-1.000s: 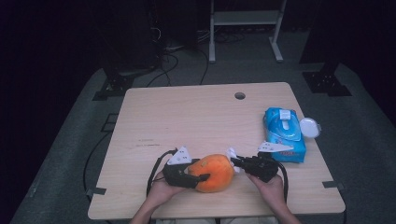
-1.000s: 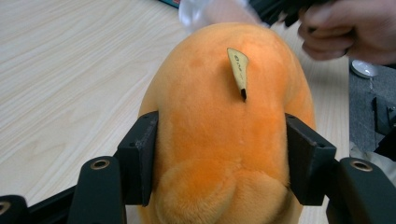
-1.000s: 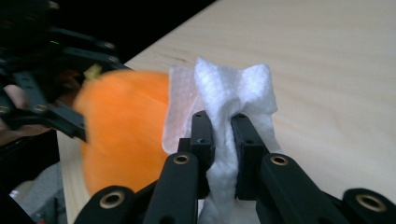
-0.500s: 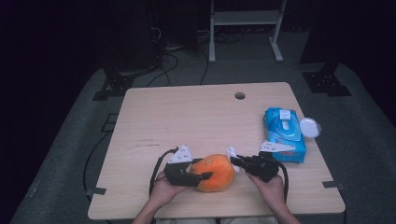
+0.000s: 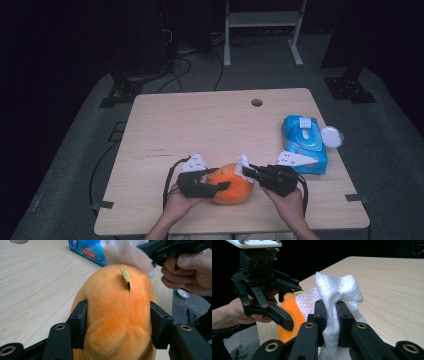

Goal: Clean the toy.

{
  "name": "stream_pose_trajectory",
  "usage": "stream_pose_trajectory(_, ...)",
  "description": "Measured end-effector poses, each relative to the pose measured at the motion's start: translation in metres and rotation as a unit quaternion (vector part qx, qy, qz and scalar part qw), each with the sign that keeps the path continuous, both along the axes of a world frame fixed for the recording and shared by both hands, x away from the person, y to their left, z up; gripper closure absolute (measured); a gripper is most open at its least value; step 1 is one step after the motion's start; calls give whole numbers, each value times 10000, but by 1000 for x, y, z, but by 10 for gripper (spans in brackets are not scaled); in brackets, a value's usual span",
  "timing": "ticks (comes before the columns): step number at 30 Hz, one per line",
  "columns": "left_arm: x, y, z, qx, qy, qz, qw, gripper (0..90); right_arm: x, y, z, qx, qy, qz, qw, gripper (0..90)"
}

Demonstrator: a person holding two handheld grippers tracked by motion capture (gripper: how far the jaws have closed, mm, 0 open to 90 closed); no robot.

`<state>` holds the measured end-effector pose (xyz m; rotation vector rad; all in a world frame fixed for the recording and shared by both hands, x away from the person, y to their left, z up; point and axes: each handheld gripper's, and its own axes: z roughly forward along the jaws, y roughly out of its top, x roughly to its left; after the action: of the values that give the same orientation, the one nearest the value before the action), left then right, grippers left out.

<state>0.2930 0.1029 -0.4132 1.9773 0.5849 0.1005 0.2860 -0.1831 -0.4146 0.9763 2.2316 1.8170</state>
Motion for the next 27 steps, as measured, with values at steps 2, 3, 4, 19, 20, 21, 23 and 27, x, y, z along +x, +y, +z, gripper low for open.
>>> stream_pose_trajectory(2, 0, 0, 1, -6, 25, -16, 10000, 404, 3, -2, -5, -92, 38, -75, 9999, 803)
stream_pose_trajectory(3, 0, -1, 1, 26, -5, -28, 10000, 402, 4, -3, -6, -170, 38, -106, 9998, 802)
stream_pose_trajectory(4, -1, -2, 0, 39, -15, -16, 10000, 403, 4, -3, -7, -155, 99, -112, 9998, 803)
stream_pose_trajectory(19, 3, -9, -7, -23, 269, -273, 9993, 56, 2, 1, -9, -500, -56, -120, 9987, 803)
stream_pose_trajectory(20, 5, -8, -10, -17, 362, -311, 9989, 41, 2, 1, -9, -518, -67, -131, 9986, 804)
stream_pose_trajectory(21, 7, -7, -13, 9, 470, -337, 9983, 33, 2, -1, -10, -540, -75, -148, 9984, 804)
stream_pose_trajectory(23, 10, -7, -19, -10, 673, -446, 9967, 31, 3, -2, -11, -530, -26, -189, 9984, 804)
stream_pose_trajectory(27, 4, -4, -12, 132, 259, -350, 9990, 230, -1, 3, -4, -517, -150, -173, 9984, 803)
